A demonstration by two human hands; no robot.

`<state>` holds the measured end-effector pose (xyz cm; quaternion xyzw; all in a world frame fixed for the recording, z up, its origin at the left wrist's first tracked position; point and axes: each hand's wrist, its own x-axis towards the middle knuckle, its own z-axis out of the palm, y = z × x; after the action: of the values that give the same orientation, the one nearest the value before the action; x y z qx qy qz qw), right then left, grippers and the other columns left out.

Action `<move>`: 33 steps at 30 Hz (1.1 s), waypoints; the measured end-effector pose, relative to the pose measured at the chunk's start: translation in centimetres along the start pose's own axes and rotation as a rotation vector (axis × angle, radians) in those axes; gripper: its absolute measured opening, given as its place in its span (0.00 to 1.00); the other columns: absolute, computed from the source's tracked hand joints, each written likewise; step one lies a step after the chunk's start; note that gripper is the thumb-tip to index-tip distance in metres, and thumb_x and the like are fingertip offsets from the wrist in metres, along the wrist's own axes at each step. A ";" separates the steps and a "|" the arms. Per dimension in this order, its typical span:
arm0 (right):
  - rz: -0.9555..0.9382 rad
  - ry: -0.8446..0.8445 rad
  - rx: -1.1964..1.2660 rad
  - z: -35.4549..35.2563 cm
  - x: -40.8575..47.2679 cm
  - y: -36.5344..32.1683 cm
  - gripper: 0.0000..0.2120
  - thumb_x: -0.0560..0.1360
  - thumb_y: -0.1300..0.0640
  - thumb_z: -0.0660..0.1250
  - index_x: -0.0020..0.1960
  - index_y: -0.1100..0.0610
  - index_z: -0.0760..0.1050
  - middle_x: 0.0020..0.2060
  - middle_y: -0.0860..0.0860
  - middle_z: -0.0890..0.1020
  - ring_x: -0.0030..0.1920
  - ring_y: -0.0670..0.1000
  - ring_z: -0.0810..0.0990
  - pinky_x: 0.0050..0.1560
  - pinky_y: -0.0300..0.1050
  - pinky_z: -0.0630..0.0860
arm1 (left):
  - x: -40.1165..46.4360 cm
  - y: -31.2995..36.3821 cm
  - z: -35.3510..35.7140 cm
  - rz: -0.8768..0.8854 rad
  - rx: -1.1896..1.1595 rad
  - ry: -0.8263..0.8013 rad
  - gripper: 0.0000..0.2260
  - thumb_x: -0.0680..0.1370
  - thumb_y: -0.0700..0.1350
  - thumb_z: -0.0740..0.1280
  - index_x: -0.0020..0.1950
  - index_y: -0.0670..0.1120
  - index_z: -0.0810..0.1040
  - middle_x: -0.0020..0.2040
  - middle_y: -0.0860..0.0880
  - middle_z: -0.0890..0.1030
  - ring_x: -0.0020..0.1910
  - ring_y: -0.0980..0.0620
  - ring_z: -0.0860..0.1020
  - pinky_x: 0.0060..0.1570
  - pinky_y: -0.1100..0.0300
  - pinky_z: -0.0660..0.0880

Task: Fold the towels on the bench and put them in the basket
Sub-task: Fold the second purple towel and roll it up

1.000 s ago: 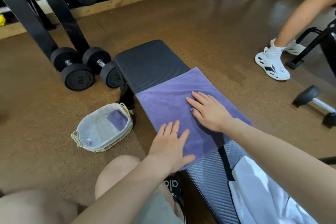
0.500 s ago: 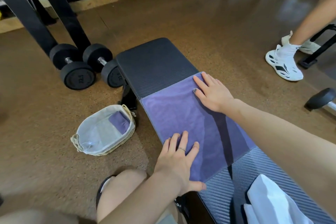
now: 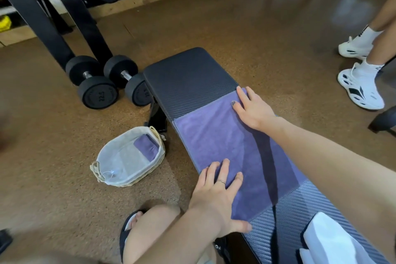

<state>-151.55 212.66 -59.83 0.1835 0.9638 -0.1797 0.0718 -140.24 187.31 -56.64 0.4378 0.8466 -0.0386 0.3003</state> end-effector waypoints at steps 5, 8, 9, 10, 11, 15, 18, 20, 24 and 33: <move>0.104 -0.005 0.135 -1.8 -0.2 1.1 0.30 0.83 0.39 0.49 0.82 0.44 0.48 0.81 0.53 0.54 0.79 0.57 0.57 0.76 0.55 0.59 | 0.4 -0.3 0.4 0.002 -0.092 0.076 0.43 0.74 0.73 0.60 0.82 0.58 0.44 0.81 0.48 0.34 0.79 0.41 0.35 0.78 0.44 0.38; 0.318 -0.021 0.267 -2.4 -2.0 3.6 0.29 0.81 0.39 0.53 0.79 0.50 0.60 0.75 0.58 0.67 0.74 0.61 0.68 0.71 0.54 0.64 | 0.3 -1.1 0.2 -0.044 -0.367 0.334 0.32 0.77 0.66 0.64 0.77 0.56 0.59 0.77 0.50 0.53 0.76 0.45 0.54 0.76 0.50 0.54; 0.368 -0.069 0.258 -2.6 -3.0 4.8 0.28 0.80 0.37 0.54 0.75 0.52 0.66 0.72 0.58 0.72 0.70 0.61 0.71 0.69 0.53 0.67 | 0.2 -1.3 0.0 -0.098 -0.478 0.423 0.29 0.78 0.63 0.65 0.74 0.54 0.61 0.72 0.50 0.58 0.72 0.47 0.59 0.73 0.52 0.59; 0.404 -0.106 0.244 -2.8 -4.2 5.8 0.27 0.79 0.36 0.55 0.69 0.53 0.72 0.68 0.58 0.76 0.67 0.61 0.74 0.66 0.52 0.69 | 0.2 -1.6 -0.2 -0.173 -0.570 0.495 0.27 0.78 0.59 0.67 0.72 0.53 0.62 0.68 0.50 0.60 0.68 0.47 0.62 0.70 0.53 0.63; 0.418 -0.117 0.244 -3.0 -5.5 6.8 0.25 0.79 0.36 0.57 0.63 0.54 0.75 0.64 0.57 0.79 0.63 0.60 0.76 0.63 0.51 0.70 | 0.1 -1.7 -0.3 -0.261 -0.639 0.540 0.25 0.77 0.57 0.69 0.69 0.52 0.63 0.65 0.50 0.61 0.65 0.46 0.64 0.67 0.53 0.65; 0.503 -0.155 0.323 -4.3 -10.9 9.5 0.18 0.79 0.41 0.64 0.57 0.55 0.77 0.56 0.53 0.76 0.61 0.58 0.75 0.60 0.50 0.70 | -0.8 -1.6 -0.4 -0.597 -0.989 0.366 0.24 0.73 0.49 0.73 0.58 0.49 0.59 0.59 0.47 0.62 0.56 0.47 0.68 0.49 0.55 0.66; 0.564 -0.181 0.352 -4.8 -13.7 10.8 0.19 0.77 0.43 0.67 0.60 0.56 0.76 0.58 0.53 0.75 0.59 0.57 0.75 0.55 0.51 0.77 | -1.5 -0.5 0.6 -0.639 -1.258 0.212 0.25 0.71 0.46 0.73 0.53 0.51 0.56 0.58 0.44 0.67 0.47 0.50 0.71 0.38 0.54 0.74; 0.593 -0.147 0.424 -4.9 -14.9 11.4 0.17 0.77 0.49 0.70 0.60 0.57 0.76 0.57 0.56 0.76 0.55 0.57 0.76 0.48 0.51 0.80 | -2.0 0.6 1.3 -0.594 -1.341 0.191 0.23 0.70 0.42 0.71 0.47 0.53 0.55 0.55 0.44 0.71 0.44 0.48 0.75 0.33 0.56 0.76; 0.569 -0.037 0.590 -5.2 -16.5 11.4 0.16 0.76 0.60 0.71 0.63 0.61 0.76 0.49 0.57 0.77 0.44 0.55 0.76 0.38 0.45 0.76 | -3.0 2.8 1.6 -0.526 -1.472 0.242 0.22 0.74 0.33 0.67 0.45 0.54 0.56 0.53 0.50 0.69 0.47 0.52 0.76 0.40 0.56 0.83; 0.531 -0.056 0.940 -7.8 -17.5 9.9 0.09 0.78 0.66 0.66 0.53 0.53 0.74 0.33 0.55 0.74 0.25 0.51 0.70 0.25 0.39 0.70 | -4.4 2.3 -0.5 -0.522 -1.720 0.215 0.04 0.79 0.33 0.66 0.49 0.42 0.76 0.49 0.42 0.75 0.43 0.50 0.77 0.39 0.61 0.82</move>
<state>-132.22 218.45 -52.24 0.4284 0.6977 -0.5719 0.0508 -136.74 185.69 -53.41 -0.1424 0.6792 0.5814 0.4246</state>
